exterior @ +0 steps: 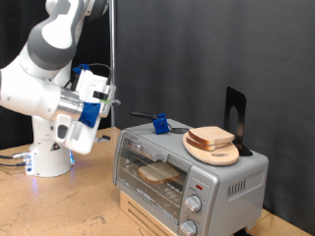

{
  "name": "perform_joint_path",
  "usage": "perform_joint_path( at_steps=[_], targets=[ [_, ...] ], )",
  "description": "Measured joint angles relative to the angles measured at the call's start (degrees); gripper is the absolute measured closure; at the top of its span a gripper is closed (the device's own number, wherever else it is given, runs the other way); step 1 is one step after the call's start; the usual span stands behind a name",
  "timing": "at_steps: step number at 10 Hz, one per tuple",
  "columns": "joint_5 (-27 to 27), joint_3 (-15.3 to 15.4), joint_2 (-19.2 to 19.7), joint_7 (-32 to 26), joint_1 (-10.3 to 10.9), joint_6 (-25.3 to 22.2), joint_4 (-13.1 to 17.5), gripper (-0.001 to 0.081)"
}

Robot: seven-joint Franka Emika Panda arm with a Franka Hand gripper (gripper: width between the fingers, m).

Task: Make a piece of toast with the oven

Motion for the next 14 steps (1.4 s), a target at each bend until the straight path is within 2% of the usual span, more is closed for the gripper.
perform_joint_path(
  at_steps=[1,2,4,6,9,10,12,14],
  targets=[
    [0.03,0.18,0.46,0.77,-1.17,1.15,1.06,0.0124],
    [-0.05,1.38,3.30,1.86,-2.99,1.88,2.73,0.0124],
    [-0.14,1.33,3.01,1.61,-2.87,1.81,2.50,0.0124],
    [1.98,0.38,3.32,2.88,-3.76,1.78,3.26,0.0124],
    [2.98,0.44,6.29,5.50,-7.44,3.24,7.45,0.0124],
    [2.47,1.20,8.38,6.36,-8.69,4.49,9.38,0.0124],
    [-2.90,4.30,14.16,9.44,-10.66,8.67,14.03,0.0124],
    [-11.65,7.60,22.20,14.70,-10.22,15.68,18.73,0.0124]
  ],
)
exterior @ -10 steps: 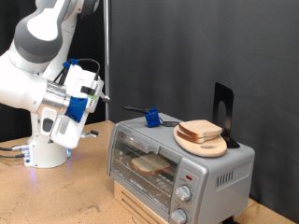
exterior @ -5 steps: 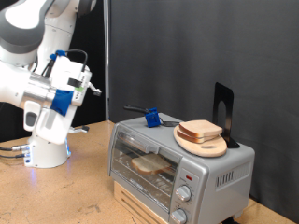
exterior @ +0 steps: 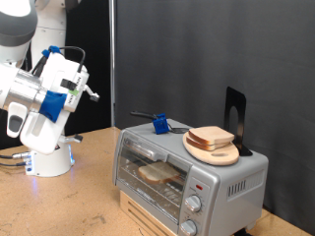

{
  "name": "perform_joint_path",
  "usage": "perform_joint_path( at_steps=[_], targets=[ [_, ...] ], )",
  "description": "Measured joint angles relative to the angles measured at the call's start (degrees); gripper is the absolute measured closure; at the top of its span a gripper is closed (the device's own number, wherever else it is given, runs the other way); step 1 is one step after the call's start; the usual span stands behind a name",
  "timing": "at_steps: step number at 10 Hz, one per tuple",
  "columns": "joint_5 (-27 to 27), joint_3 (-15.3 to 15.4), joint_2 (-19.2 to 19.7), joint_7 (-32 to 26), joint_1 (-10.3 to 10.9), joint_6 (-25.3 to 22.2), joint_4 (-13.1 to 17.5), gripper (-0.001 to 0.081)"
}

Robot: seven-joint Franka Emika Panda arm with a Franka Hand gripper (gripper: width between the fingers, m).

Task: Make a piece of toast with the oven

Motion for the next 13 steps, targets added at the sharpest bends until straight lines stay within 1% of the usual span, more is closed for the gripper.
perform_joint_path(
  at_steps=[2,3,4,6,7,8,10,12,13],
  targets=[
    [-7.07,0.26,8.77,4.33,3.36,4.39,4.04,0.0124],
    [-9.36,-0.23,12.31,5.39,5.10,5.65,5.34,0.0124],
    [-11.07,-0.97,16.70,5.87,6.82,6.08,6.76,0.0124],
    [-11.06,-0.96,16.26,6.94,6.90,6.15,6.59,0.0124],
    [-11.04,-0.96,16.61,9.29,7.73,6.48,6.62,0.0124],
    [-11.04,-1.02,17.50,11.53,9.53,8.70,6.63,0.0124],
    [-11.87,-2.04,20.99,14.91,14.87,12.11,7.49,0.0124],
    [-12.31,-3.70,25.88,15.03,19.81,13.90,8.92,0.0124],
    [-12.82,-4.72,28.09,15.03,22.23,16.23,9.29,0.0124]
  ],
)
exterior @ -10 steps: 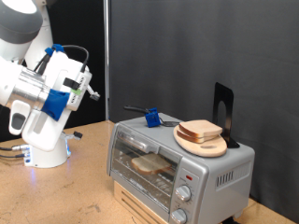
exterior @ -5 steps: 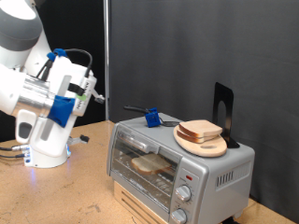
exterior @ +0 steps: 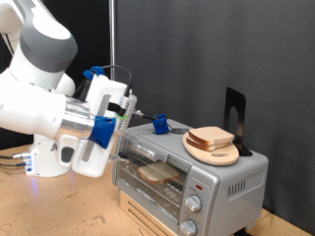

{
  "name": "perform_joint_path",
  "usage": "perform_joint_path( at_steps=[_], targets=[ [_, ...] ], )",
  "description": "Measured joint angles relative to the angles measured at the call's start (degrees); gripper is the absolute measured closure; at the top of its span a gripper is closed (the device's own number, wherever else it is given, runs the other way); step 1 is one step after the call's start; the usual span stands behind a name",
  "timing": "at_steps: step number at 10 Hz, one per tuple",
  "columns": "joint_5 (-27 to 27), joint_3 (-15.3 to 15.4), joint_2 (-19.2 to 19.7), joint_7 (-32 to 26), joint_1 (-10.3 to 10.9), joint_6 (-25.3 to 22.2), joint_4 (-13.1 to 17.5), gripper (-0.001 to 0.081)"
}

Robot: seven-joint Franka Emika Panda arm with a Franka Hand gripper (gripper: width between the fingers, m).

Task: Make a piece of toast with the oven

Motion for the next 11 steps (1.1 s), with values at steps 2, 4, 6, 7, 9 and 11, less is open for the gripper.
perform_joint_path(
  at_steps=[2,4,6,7,9,11],
  targets=[
    [-1.32,-2.28,3.25,-0.15,4.96,6.74,0.20,0.0124],
    [-1.81,-4.45,6.47,-2.16,9.21,13.45,0.55,0.0124],
    [-1.65,-6.12,10.17,-6.46,11.85,20.39,1.31,0.0124],
    [-1.55,-6.12,11.56,-8.69,12.40,23.53,1.68,0.0124],
    [-1.86,-6.45,11.54,-6.22,12.34,20.57,1.84,0.0124],
    [-4.62,-8.23,11.64,-1.25,13.13,15.67,3.72,0.0124]
  ],
)
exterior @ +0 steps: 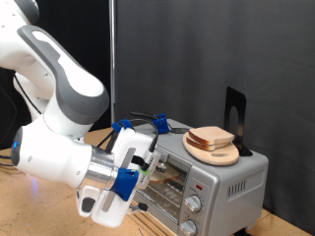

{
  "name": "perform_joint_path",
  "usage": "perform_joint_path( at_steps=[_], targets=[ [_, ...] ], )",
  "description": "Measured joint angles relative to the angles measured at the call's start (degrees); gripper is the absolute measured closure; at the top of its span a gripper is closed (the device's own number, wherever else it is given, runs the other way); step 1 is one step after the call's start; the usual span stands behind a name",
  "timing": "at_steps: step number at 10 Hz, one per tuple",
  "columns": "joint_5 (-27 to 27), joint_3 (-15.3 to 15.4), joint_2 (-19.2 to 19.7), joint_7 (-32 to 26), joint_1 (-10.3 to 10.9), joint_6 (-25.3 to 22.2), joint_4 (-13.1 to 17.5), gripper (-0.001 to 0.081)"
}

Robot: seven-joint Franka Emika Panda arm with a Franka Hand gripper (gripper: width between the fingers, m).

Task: Make a piece of toast with the oven

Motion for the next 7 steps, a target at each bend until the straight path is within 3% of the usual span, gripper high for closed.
perform_joint_path(
  at_steps=[4,6,7],
  targets=[
    [-10.92,-7.07,4.55,14.06,6.53,-14.51,11.35,0.0124],
    [-13.23,-8.78,8.56,15.94,8.88,-18.25,16.60,0.0124],
    [-13.19,-8.78,8.49,15.92,8.86,-18.01,16.47,0.0124]
  ],
)
